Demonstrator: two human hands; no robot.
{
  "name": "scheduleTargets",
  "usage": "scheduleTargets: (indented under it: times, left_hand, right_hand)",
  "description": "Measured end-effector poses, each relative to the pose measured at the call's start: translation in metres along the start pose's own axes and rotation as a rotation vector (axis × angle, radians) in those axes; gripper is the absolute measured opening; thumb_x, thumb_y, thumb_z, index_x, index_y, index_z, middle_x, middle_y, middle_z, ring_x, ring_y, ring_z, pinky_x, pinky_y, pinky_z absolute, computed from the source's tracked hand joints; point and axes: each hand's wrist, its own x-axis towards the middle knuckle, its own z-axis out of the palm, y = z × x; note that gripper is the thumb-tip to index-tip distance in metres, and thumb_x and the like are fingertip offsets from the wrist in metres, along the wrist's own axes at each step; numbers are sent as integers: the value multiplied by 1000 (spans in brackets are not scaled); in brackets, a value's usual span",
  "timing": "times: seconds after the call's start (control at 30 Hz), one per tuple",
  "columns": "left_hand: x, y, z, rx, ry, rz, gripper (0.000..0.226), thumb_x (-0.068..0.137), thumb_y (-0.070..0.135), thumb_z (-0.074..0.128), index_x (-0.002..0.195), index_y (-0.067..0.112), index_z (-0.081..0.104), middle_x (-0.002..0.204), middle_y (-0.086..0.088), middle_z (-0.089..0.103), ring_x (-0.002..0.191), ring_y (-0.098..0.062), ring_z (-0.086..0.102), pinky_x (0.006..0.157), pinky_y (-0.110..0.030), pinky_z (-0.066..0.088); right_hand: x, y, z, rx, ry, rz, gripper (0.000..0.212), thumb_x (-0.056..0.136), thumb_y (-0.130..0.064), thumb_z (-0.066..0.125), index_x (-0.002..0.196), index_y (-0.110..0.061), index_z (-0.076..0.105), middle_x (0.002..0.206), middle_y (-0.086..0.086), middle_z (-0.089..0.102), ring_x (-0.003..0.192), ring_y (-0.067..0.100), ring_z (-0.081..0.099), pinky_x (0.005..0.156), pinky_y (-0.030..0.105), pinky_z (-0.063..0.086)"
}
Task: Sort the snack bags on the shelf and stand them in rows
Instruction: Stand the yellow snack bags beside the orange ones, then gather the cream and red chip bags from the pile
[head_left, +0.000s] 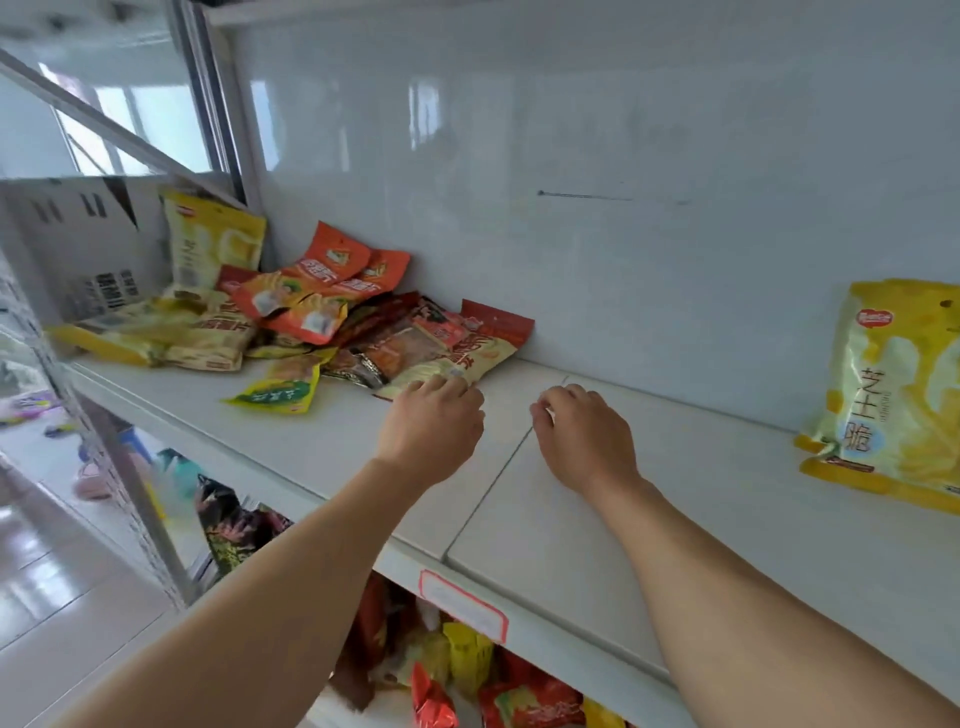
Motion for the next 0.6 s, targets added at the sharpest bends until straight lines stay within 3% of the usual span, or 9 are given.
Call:
scheduleTargets:
  times: [0.13, 0.3, 0.43, 0.6]
  left_hand:
    - [-3, -65, 6, -8, 11, -19, 10, 78, 28, 77, 78, 19, 72, 80, 0, 69, 76, -26, 68, 65, -36, 54]
    - [6, -133, 23, -107, 29, -30, 12, 88, 26, 66, 90, 17, 72, 92, -2, 71, 87, -28, 66, 68, -38, 52]
    - [29, -160, 36, -201, 72, -71, 17, 93, 25, 61, 83, 14, 69, 84, -3, 67, 80, -29, 64, 59, -34, 42]
    - [54, -174, 49, -297, 29, -148, 26, 98, 32, 49, 106, 16, 68, 109, 1, 65, 101, -23, 60, 64, -29, 36]
  right_hand:
    - [34, -56, 28, 79, -26, 82, 28, 101, -34, 40, 102, -18, 64, 104, 0, 63, 97, 22, 58, 69, 32, 45]
    - [74, -112, 61, 179, -23, 282, 28, 99, -40, 42, 99, -21, 64, 102, -2, 64, 93, 19, 58, 71, 32, 48]
    - [97, -126, 82, 218, -4, 452, 38, 99, -47, 43, 117, -19, 61, 120, 3, 59, 109, 24, 56, 79, 35, 48]
    - [118, -125, 97, 213, 107, 667, 57, 95, -56, 49, 133, -14, 52, 140, 12, 45, 128, 34, 43, 99, 47, 43]
